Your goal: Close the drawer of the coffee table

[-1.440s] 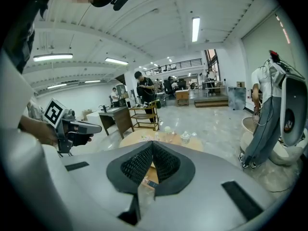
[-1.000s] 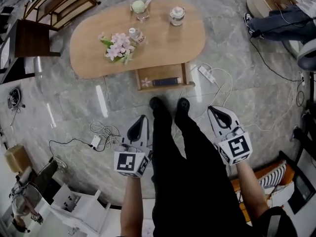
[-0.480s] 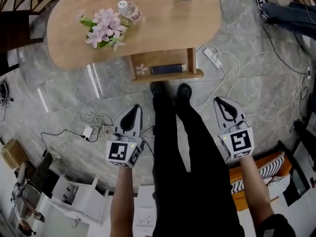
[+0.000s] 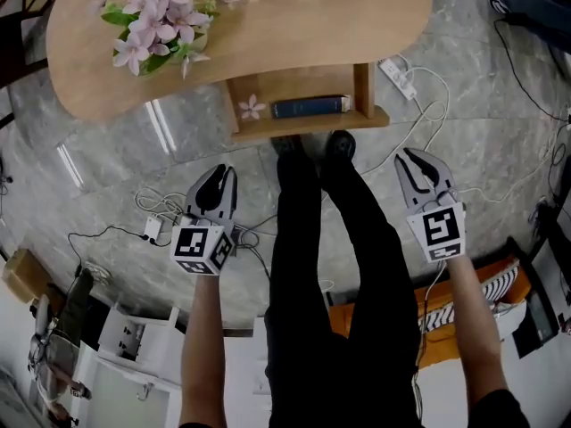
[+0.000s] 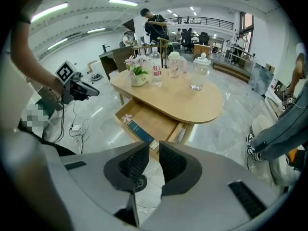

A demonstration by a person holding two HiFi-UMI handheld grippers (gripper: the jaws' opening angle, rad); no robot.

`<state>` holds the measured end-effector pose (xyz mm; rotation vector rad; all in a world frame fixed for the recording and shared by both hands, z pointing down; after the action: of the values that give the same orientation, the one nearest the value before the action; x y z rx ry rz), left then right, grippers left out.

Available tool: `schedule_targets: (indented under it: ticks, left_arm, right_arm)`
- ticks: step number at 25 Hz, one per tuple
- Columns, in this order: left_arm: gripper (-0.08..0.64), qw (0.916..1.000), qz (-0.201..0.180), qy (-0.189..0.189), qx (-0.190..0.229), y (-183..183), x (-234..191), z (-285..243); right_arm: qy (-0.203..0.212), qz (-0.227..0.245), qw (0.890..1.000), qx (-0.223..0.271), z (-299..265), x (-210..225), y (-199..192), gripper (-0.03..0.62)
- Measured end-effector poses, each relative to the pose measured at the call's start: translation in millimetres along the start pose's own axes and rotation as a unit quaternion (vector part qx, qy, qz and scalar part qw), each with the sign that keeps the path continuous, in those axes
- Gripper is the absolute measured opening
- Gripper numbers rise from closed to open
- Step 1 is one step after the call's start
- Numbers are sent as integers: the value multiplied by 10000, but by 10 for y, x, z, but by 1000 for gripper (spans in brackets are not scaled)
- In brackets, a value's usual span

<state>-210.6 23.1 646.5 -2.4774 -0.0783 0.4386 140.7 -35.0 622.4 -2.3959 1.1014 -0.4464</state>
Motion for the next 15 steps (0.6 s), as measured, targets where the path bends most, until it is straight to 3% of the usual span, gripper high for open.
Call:
schedule_targets:
  ticks: [3,7,11,15]
  left_arm:
    - [94,9997,-120,85,-208,-176,-147,-88]
    - [143,9975,-409,181,-555,-434,-351,-305]
    - [209,9894,-1026,228,-1002,-750,-501,-595]
    - [253,9834,-1424,133,-1117,-900,-570,-888]
  right_arm:
    - [8,321,9991,-278,-175,17,-174,92]
    - [-31,592,9964,-602,-442,119,-381,129]
    - [-49,968,9908,-939,-691,245,-639,157]
    - [-118,1362,9830,-1229,-923,386,-894,173]
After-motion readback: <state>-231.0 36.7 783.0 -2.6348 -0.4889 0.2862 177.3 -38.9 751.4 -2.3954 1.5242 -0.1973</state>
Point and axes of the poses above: the fingertips, and each gripper's own axes: z backward along the fingers, x to its right, y out of its top, the point moved 5 cm from there along z, backward along the fingers, and after that the axes turned 3 degrees about y, right-handed, at the moved point
